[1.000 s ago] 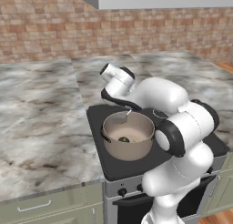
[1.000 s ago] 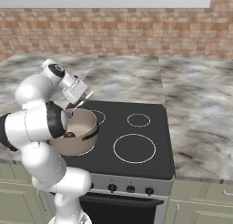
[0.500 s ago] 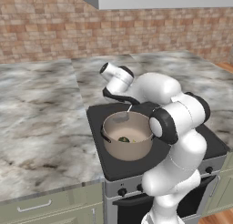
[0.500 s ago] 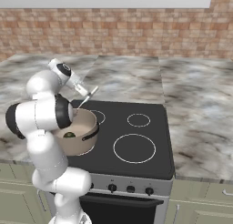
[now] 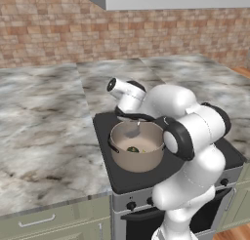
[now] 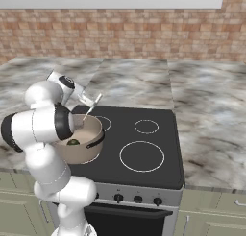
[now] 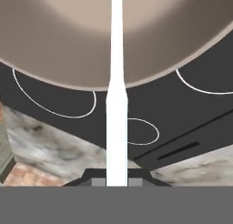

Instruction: Put the squash and lemon wedge in the pot. Retrieve the spatula and lightly stir the vegetables in the pot.

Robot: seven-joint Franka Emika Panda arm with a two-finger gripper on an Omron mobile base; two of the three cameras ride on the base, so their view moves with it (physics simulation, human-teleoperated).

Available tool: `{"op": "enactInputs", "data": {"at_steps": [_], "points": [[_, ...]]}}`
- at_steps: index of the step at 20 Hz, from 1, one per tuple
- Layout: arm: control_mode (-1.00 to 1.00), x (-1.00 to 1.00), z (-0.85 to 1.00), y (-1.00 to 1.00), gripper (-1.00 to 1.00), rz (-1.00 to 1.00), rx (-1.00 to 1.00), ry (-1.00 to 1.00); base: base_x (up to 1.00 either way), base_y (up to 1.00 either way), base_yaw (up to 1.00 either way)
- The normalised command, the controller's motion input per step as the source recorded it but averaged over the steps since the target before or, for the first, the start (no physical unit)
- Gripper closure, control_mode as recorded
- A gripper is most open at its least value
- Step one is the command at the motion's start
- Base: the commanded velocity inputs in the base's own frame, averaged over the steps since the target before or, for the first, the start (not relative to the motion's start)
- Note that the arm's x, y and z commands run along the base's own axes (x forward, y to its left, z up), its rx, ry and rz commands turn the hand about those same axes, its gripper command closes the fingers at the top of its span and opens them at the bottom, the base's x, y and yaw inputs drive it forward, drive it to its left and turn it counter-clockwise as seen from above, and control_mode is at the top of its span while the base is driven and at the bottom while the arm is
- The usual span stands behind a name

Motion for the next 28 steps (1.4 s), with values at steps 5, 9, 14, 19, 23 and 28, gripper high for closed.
{"op": "enactInputs", "data": {"at_steps": [5,9,14,19,23,28], "points": [[-1.00,0.00,-0.80,-0.01,1.00,0.01,-0.04,-0.11,0.00,0.00,0.00],[-1.00,0.13,-0.34,-0.05,1.00,0.00,-0.01,-0.01,0.00,0.00,0.00],[-1.00,0.30,-0.07,0.00,1.00,0.00,0.00,0.02,0.00,0.00,0.00],[-1.00,-0.01,-0.02,0.00,1.00,0.00,0.00,0.00,0.00,0.00,0.00],[-1.00,-0.34,0.06,0.00,1.00,0.02,0.00,-0.02,0.00,0.00,0.00],[-1.00,-0.43,0.07,0.00,1.00,0.03,0.00,-0.06,0.00,0.00,0.00]]}}
